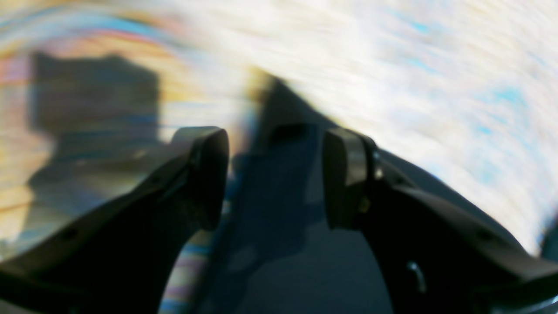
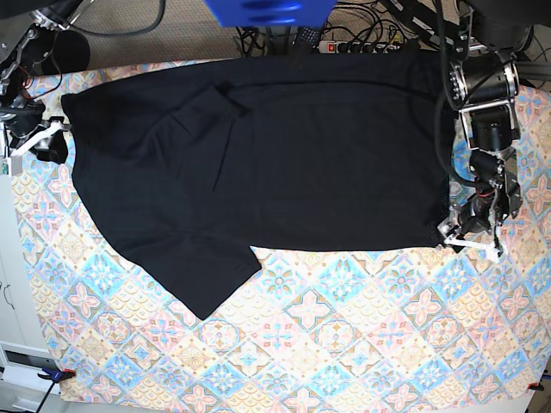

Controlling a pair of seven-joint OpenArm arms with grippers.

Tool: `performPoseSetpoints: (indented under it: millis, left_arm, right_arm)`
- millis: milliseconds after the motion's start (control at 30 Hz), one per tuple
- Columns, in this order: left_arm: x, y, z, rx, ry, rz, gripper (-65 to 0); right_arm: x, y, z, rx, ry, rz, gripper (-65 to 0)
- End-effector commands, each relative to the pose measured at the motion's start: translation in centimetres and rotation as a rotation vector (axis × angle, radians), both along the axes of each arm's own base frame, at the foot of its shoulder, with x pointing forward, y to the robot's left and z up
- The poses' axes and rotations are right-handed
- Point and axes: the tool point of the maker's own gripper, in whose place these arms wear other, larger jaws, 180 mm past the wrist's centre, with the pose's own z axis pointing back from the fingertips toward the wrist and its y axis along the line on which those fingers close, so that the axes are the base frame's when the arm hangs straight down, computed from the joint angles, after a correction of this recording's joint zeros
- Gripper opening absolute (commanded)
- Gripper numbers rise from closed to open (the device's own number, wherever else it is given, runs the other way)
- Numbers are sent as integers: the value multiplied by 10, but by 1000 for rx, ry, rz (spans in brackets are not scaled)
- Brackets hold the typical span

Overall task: Fold the T-shirt properly
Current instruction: 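Release the corners and move the left gripper down the shirt side, then grasp the shirt's side edges near the hem with both grippers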

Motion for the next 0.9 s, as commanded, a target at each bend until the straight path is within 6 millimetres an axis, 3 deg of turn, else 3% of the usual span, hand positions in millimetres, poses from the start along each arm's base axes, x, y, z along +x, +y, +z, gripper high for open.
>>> performPoseSetpoints:
  millis: [0, 200, 867]
  left_arm:
    - [19, -2, 20, -4, -65, -13, -309]
    - [23, -6, 42, 43, -138, -56, -309]
    - [12, 1, 24, 53, -110, -25, -309]
  right_arm:
    - [8, -6, 15, -23, -50, 8, -448]
    - [8, -6, 15, -22, -49, 8, -448]
    - [9, -6, 15, -21, -50, 7, -448]
